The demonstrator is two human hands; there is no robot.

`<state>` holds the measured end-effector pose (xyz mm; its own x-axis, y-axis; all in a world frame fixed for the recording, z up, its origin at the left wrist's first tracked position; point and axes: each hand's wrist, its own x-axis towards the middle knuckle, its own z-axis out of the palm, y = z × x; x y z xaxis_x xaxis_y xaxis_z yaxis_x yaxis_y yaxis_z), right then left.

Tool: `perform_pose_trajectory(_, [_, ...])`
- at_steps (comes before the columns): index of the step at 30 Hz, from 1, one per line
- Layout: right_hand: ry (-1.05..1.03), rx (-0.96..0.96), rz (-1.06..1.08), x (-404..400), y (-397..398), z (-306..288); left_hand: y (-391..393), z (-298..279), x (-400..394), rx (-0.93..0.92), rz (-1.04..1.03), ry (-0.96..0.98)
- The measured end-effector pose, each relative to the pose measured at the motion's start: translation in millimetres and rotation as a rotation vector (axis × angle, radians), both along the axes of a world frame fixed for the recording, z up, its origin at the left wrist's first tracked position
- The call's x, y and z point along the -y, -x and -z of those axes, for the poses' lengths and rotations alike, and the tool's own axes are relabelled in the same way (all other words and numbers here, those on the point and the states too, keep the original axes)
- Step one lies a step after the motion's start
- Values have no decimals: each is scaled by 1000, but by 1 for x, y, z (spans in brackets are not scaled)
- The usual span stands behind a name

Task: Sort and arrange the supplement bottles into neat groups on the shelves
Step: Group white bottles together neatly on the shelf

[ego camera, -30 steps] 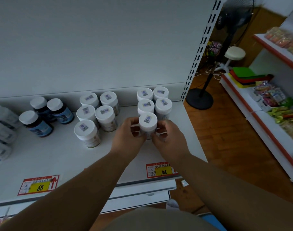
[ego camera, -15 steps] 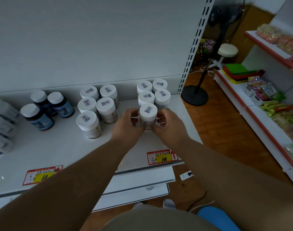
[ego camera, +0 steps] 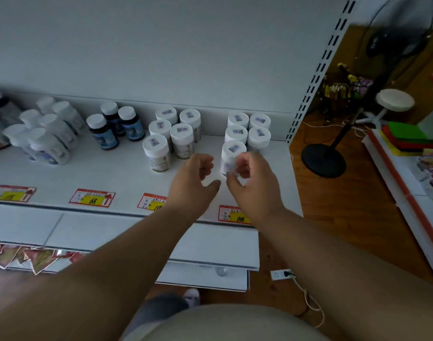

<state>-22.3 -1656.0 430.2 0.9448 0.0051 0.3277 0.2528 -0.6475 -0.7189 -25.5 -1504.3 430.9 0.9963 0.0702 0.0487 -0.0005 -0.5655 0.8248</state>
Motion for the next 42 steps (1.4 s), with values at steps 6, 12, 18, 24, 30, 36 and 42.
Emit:
perform_pose_trajectory(6, [-50, -9, -56, -43, 4, -4, 9, -6, -41, -4, -53, 6])
perform_pose_trajectory(12, [-68, -71, 19, -105, -9, 4, -9, -2, -101, -11, 3, -38])
perform_pose_trajectory(18, [-81, -142, 204, -143, -27, 9, -30, 6, -152, 0, -33, -28])
perform_pose_trajectory(24, [-59, -292, 273, -150, -58, 3, -67, 11, -158, -220, 106, -9])
perform_pose_trajectory(30, [-73, -335, 180, -143, -77, -6, -82, 12, -150, -141, 196, 56])
perform_pose_trajectory(36, [-194, -422, 207, -131, -83, 3, -85, 14, -157, -281, 163, 459])
perform_pose_trajectory(42, [-457, -512, 215, -126, -110, -5, -121, 8, -141, -380, 72, 636])
